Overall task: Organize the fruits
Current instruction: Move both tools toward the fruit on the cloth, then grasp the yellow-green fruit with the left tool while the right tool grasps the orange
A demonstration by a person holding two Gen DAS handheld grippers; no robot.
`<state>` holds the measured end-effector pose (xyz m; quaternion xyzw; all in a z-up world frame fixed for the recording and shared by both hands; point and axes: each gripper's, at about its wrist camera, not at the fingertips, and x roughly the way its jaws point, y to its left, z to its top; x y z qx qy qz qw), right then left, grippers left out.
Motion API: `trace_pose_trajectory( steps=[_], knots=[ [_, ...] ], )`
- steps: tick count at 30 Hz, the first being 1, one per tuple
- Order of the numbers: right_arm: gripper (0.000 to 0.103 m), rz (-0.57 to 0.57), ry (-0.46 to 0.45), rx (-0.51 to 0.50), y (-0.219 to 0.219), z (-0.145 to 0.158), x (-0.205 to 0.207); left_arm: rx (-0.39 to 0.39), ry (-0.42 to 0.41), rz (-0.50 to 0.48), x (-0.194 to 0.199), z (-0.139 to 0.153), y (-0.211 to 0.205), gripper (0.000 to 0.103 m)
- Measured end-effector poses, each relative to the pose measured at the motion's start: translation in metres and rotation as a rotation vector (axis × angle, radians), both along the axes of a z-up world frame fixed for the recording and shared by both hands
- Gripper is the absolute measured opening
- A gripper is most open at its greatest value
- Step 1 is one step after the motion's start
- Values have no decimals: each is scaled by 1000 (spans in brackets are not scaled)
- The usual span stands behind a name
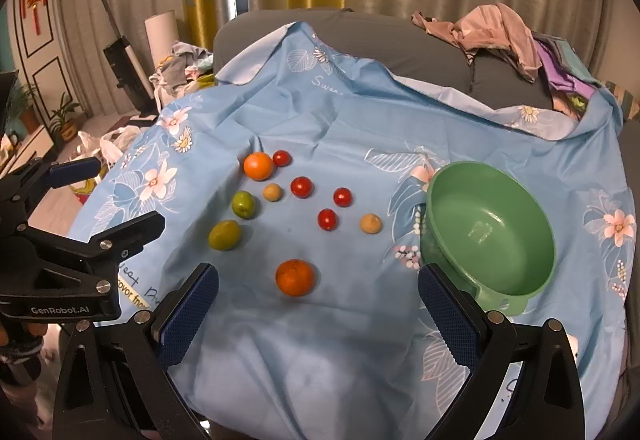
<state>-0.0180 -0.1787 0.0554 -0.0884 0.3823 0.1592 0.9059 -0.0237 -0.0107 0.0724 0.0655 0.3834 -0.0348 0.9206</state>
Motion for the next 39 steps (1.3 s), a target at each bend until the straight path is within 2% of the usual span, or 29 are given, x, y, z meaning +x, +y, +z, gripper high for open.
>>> trace_pose_trajectory(
  steps=[15,19,25,31,35,37,39],
  knots=[
    [101,-4,27,13,-2,-8,4,-7,29,-17,5,-9,-3,102],
    [101,-7,54,28,-5,-20,11,-88,67,-60,10,-23,3,102],
    [100,15,130,67,-4,-59,17,-182,113,-95,11,-56,21,102],
    [94,23,199,129,-4,-87,29,-228,128,-105,15,-73,32,101],
    [92,11,216,141,-5,-99,40,-225,146,-118,26,-82,27,90],
    [82,8,226,145,-5,-105,46,-207,150,-142,33,-85,21,84],
    [81,2,229,144,-4,-110,50,-195,156,-165,40,-89,18,78]
  ],
)
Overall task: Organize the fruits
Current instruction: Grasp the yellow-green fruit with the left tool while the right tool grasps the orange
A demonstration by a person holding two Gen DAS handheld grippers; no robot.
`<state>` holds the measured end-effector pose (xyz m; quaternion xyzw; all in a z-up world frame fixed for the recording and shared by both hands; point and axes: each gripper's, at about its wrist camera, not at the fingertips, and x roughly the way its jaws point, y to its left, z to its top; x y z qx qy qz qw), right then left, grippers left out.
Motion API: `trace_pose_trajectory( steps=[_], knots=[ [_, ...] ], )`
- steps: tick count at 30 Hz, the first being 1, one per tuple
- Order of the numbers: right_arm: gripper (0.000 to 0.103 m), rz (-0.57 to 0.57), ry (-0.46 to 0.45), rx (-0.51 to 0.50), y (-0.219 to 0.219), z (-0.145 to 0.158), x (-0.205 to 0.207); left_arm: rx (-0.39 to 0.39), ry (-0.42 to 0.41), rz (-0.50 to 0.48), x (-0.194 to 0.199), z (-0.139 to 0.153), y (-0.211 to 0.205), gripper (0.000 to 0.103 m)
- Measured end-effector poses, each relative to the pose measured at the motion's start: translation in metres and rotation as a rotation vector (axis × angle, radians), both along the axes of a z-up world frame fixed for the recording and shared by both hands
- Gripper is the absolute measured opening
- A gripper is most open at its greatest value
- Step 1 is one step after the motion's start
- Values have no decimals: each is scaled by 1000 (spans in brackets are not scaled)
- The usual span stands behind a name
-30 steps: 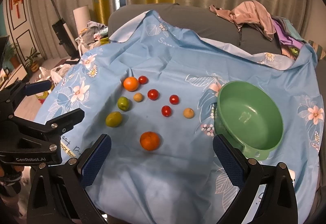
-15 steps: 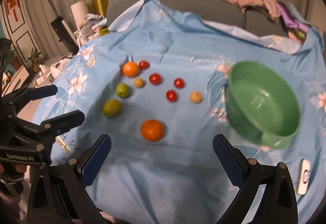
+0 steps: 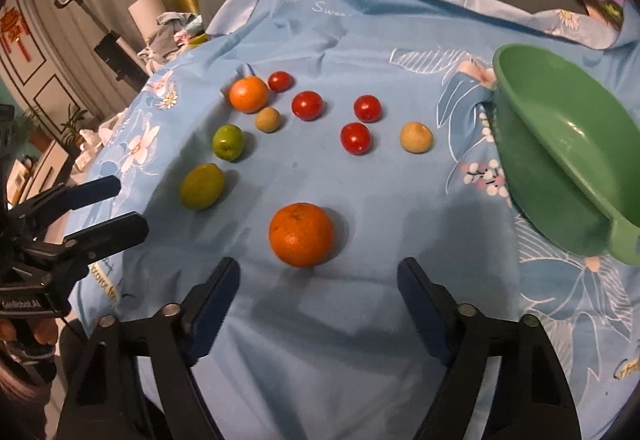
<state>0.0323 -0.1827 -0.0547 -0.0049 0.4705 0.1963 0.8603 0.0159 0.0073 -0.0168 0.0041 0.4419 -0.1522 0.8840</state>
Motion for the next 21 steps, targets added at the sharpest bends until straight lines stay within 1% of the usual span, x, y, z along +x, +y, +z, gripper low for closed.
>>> trace_pose_trajectory(
  steps=[2,4,6,8,14,16,18,19,21],
  knots=[
    [81,-1,-1,5,0,-3,4,7,11,-16,8,-5,-4,73],
    [75,6,-2,0,4,-5,8,11,19,-24,15,-9,-5,70],
    [73,15,1,-6,6,-9,11,24,33,-26,24,-15,-6,63],
    [72,23,7,-11,9,-12,14,32,54,-24,31,-21,-6,60],
    [70,37,21,-6,11,-18,22,52,68,-35,38,-28,-6,58],
    [69,39,27,-3,12,-20,23,64,83,-33,42,-33,-6,54],
    [67,44,25,-6,13,-21,25,68,92,-30,45,-36,-5,48],
    [64,48,21,-11,15,-21,24,67,94,-29,46,-37,-5,47],
    [59,61,19,-12,17,-21,25,69,101,-20,48,-39,-4,39]
  ],
)
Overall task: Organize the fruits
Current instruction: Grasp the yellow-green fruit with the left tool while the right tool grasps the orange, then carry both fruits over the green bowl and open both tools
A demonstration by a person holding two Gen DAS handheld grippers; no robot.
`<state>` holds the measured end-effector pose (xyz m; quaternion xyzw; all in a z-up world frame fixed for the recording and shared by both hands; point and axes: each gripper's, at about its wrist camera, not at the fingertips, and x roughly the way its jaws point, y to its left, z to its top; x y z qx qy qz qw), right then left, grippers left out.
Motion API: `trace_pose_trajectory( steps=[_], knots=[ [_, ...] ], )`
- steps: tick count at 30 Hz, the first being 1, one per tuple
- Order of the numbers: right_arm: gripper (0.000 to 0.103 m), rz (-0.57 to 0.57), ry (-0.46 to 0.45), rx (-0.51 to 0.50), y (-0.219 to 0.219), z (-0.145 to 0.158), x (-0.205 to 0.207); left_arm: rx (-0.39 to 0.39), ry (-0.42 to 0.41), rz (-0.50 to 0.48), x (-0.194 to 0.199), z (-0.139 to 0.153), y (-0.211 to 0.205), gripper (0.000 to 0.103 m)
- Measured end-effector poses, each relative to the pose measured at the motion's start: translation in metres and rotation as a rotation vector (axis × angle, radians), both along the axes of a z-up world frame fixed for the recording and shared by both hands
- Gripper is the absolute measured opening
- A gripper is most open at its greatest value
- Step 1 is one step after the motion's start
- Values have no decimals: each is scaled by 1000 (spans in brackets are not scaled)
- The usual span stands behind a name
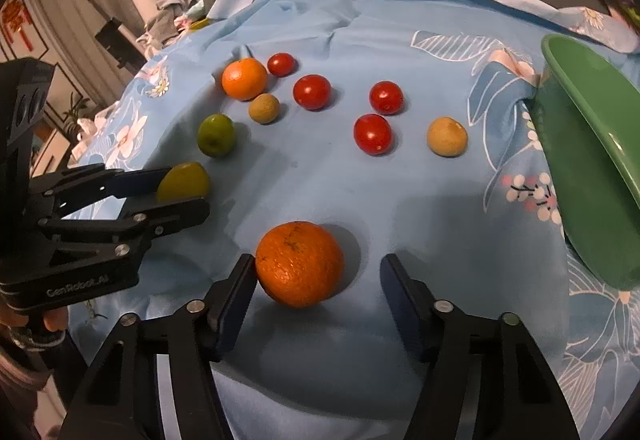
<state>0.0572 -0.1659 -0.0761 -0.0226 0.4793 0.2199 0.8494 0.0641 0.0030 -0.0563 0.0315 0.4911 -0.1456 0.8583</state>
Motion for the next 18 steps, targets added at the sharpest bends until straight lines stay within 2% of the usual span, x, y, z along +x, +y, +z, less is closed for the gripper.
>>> trace_pose_trajectory(
  steps=[4,18],
  knots=[
    [52,16,-6,-2,3,0,0,-14,8,17,3,-3,4,35],
    [52,20,-11,-13,5,0,0,-32,11,16,2,-4,4,35]
  ],
)
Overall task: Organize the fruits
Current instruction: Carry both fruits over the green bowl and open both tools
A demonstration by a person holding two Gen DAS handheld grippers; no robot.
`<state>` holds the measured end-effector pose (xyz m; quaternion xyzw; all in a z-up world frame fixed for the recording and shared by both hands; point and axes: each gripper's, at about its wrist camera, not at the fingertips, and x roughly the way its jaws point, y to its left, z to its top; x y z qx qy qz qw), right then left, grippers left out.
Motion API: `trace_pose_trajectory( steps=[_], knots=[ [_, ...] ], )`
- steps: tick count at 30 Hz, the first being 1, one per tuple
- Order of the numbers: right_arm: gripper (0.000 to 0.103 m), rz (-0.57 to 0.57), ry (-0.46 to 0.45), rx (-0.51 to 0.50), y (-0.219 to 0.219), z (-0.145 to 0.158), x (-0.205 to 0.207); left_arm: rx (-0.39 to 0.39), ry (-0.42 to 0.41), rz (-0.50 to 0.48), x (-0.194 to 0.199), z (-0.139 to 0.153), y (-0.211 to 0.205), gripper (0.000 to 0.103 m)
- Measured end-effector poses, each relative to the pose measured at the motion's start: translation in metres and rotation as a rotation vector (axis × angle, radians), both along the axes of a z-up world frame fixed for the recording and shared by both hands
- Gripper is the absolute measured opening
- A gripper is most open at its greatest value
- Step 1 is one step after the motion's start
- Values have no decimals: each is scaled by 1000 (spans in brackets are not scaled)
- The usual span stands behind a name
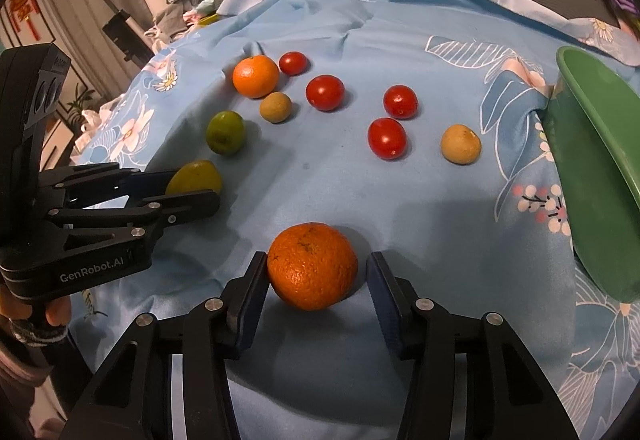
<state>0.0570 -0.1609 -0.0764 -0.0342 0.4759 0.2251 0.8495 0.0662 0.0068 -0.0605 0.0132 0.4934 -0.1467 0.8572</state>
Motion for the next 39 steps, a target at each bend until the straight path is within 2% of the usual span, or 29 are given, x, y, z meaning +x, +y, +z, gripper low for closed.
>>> trace_pose_trajectory(
  steps=[2,4,11,21,27,33,39],
  knots=[
    [51,2,-2,1,0,0,0,-8,3,0,0,0,1,35],
    [44,5,4,20,0,0,0,-21,7,3,1,0,1,35],
    [44,-9,-3,41,-3,2,-2,-69,-14,-6,-6,11,2,34],
    [44,-115,-100,117,-52,41,-8,-114,-85,-100,-14,52,-31,34],
    [44,-219,-183,124,-97,64,-14,-141,-119,-186,-6,74,-71,34],
    [44,-340,-249,119,-145,78,-16,-168,-157,-287,9,93,-127,35],
    [44,-439,-271,97,-182,79,-15,-207,-156,-382,25,99,-186,35]
  ],
)
